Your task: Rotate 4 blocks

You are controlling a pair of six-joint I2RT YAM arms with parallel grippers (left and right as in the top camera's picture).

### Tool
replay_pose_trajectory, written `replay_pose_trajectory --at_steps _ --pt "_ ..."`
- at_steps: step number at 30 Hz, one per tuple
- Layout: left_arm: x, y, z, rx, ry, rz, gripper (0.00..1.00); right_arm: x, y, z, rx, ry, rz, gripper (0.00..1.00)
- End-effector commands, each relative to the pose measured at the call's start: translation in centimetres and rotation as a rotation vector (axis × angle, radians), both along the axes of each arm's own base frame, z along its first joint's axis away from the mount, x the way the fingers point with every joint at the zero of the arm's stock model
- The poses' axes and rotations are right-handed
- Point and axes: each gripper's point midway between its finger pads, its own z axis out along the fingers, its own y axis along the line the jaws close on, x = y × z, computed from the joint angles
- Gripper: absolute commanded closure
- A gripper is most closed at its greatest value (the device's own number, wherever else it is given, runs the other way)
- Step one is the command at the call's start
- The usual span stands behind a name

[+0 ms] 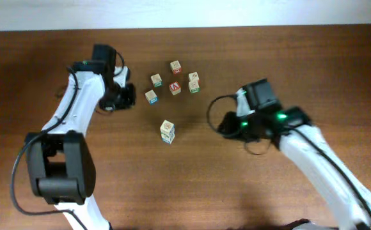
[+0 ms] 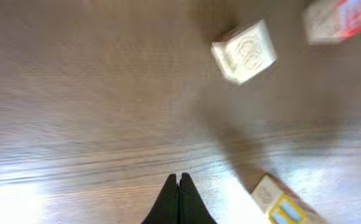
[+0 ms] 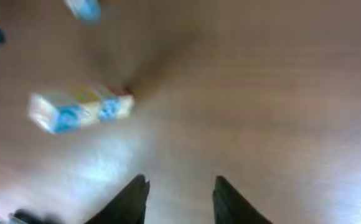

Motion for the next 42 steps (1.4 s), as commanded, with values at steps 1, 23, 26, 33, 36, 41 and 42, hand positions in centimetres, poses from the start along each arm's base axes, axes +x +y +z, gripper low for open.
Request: replay_pose_trajectory --at_steps 1,23,26,33,36,41,42 --pt "1.1 1.3 8.1 0.063 -0.210 0.002 0.98 0.0 -4.7 8.2 -0.116 -0.182 -0.051 0.50" --pt "-0.5 1.4 9.5 0.063 -0.199 0.002 0.01 -8.3 -13.9 17.5 -0.293 -0.763 -0.227 0.02" --pt "-0.5 1.4 9.5 0.063 -0.199 0.002 0.01 -8.8 -14.6 13.0 -0.299 -0.952 -0.255 0.02" --pt "-0.5 1.4 9.5 0.063 -0.199 0.002 0.01 -6.9 -14.6 2.2 -0.306 -1.111 -0.270 0.02" --pt "-0.5 1.4 9.5 0.063 -0.199 0.002 0.01 -6.1 -14.7 -0.7 -0.315 -1.091 -0.266 0.02" --pt "-0.5 1.4 9.5 0.063 -0.199 0.002 0.01 -5.8 -14.6 -0.5 -0.313 -1.133 -0.267 0.02" --pt "-0.5 1.4 9.5 0.063 -0.199 0.002 0.01 -5.8 -14.6 -0.5 -0.313 -1.133 -0.267 0.02"
